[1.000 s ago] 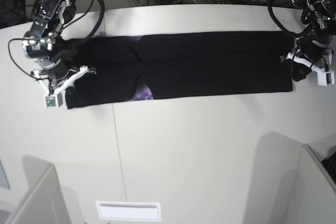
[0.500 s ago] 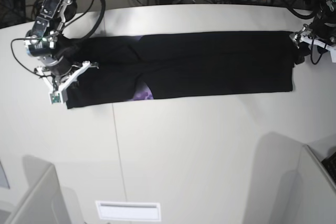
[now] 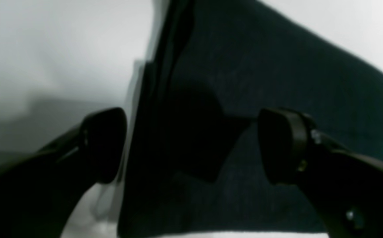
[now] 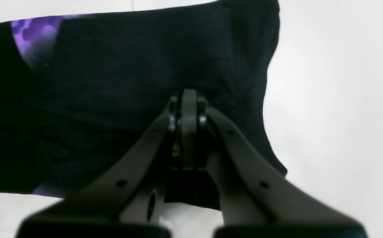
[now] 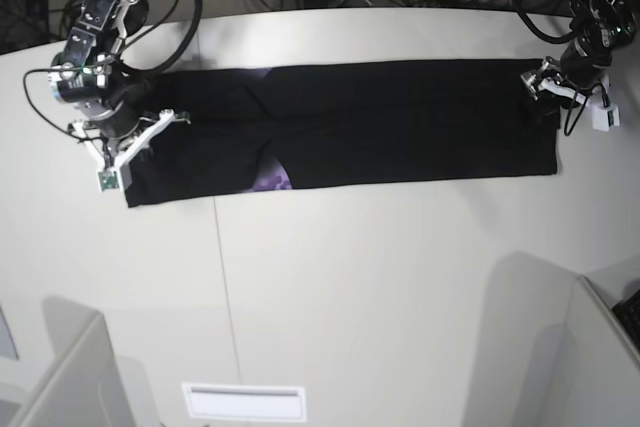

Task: Fold the T-shirt properly
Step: 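Grasp the folded strip's ends with both grippers and pull it away from the robot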

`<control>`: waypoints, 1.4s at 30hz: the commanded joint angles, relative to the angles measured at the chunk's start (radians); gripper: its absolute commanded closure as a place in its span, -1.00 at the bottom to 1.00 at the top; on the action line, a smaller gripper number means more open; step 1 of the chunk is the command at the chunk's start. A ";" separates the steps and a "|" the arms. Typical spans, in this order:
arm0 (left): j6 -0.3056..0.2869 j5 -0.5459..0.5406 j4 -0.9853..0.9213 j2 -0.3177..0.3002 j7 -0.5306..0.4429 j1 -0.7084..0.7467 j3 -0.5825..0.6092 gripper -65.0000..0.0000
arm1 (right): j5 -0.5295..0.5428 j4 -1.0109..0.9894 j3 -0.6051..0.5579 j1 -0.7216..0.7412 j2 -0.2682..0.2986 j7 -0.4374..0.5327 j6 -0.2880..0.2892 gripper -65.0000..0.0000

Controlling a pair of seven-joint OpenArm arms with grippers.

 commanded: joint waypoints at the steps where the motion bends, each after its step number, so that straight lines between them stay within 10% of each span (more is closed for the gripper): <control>1: 0.003 0.000 -0.008 -0.011 0.019 0.003 0.006 -0.74 | 0.008 0.021 0.001 0.009 0.005 0.019 0.006 1.00; 6: 0.000 0.000 -0.046 -0.009 0.019 0.001 0.008 -0.26 | 0.008 0.021 0.001 0.009 0.005 0.019 0.006 1.00; 13: 0.003 0.000 -0.052 -0.009 0.018 0.001 0.005 1.00 | 0.008 0.021 0.003 0.009 0.005 0.021 0.006 1.00; 42: 0.003 0.000 0.118 -0.112 -0.065 0.044 -0.053 1.00 | 0.189 0.021 0.012 -0.037 0.016 0.022 0.006 1.00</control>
